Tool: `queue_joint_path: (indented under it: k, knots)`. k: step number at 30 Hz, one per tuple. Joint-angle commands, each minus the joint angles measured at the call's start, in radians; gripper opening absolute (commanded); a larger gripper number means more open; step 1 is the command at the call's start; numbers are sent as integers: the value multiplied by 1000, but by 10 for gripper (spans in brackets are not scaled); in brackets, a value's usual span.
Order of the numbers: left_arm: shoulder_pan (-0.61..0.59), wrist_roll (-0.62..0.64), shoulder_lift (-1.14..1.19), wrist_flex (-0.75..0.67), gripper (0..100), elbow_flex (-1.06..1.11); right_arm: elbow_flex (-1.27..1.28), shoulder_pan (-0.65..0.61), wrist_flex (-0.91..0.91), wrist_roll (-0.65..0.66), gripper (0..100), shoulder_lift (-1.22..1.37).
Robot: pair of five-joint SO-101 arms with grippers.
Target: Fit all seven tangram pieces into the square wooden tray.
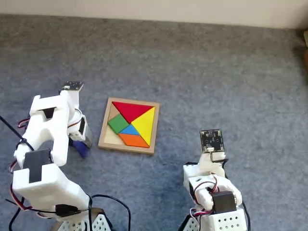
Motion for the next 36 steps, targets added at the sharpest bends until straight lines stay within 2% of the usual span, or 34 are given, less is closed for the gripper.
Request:
queue_joint_path:
  k: [1,5,10,19,24,29,36]
  knots:
    - [13,11,-128,54,79,-28,153,10,-2,-9,16,-15]
    - [58,21,-243,127,81,-27,153,10,-2,-9,16,-15]
    - [130,186,-312,178,81,-27,153,10,-2,-9,16,-15]
    - [263,503,-315,176,81,-27,153,10,-2,-9,16,-15]
    - [335,582,-314,172,77,-27,153,10,-2,-9,16,-15]
    - [355,733,-315,49,77,21,153,10,-2,-9,16,-15]
    - [377,807,-317,-109,77,147,153,10,-2,-9,16,-15]
